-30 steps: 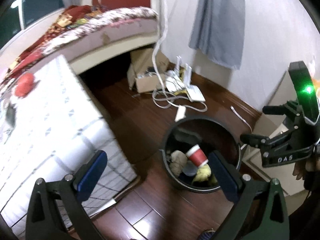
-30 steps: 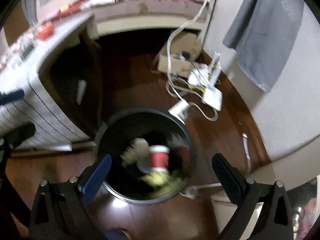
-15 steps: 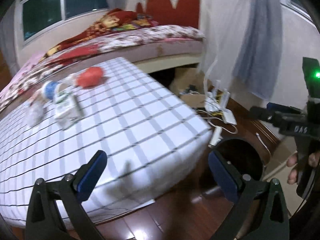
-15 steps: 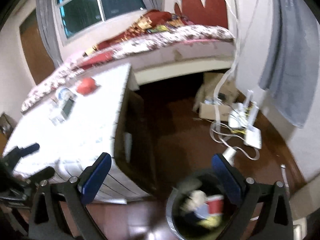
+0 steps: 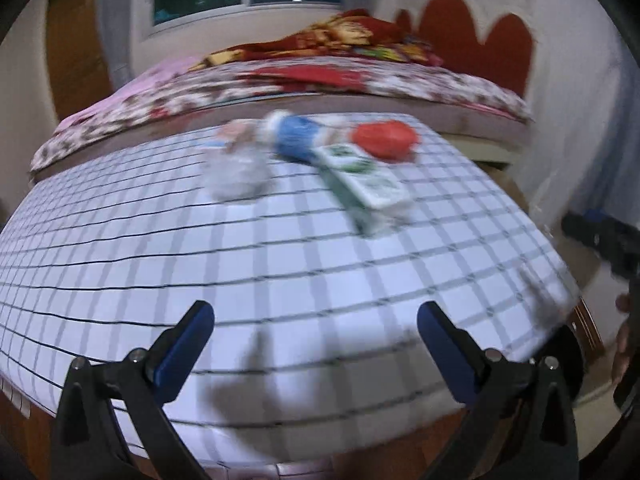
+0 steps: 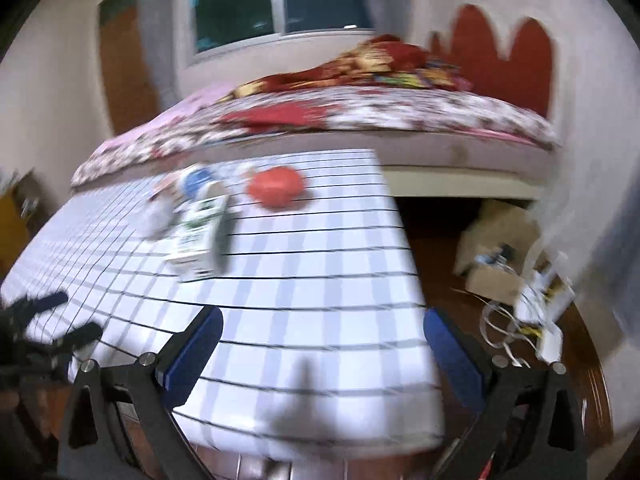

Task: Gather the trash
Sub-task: 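Move both tools back toward the table items, then grasp the white milk carton with the right tool while the left tool grasps the plastic bag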

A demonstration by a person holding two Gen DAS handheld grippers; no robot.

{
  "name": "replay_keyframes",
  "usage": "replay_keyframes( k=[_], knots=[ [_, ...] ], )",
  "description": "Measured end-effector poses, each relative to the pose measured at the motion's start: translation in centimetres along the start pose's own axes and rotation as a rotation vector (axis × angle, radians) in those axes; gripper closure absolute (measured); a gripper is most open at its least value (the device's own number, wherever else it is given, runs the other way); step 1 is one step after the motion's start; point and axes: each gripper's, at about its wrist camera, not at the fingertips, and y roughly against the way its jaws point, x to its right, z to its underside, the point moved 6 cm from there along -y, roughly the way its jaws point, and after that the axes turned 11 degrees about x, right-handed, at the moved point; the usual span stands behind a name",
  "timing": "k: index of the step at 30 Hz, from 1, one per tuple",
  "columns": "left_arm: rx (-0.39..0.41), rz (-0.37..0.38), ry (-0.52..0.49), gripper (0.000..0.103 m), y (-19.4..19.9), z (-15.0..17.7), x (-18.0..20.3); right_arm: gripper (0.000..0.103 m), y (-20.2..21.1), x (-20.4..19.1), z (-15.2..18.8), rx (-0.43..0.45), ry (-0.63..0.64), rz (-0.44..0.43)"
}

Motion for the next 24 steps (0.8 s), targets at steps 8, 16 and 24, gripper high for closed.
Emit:
replay_keyframes(
  k=[8, 16, 24],
  knots=[
    [-0.012, -0.056, 0.104, 0.002, -4.9, -2.1, -7.0, 0.007, -8.2, -9.2, -2.0, -0.044, 0.089, -0.13],
    [-0.021, -0.039, 0.105, 0.004, -10.3, -4.3, -8.0, 0.01, -15.2, -11.0, -1.7, -0.13, 0.091, -0.112],
    [-0.067, -0.021, 0.158, 0.009, -15.3, -6.4, -7.6, 0.024, -17.9, -10.9, -1.9, -0.145, 0.092, -0.112]
  ],
)
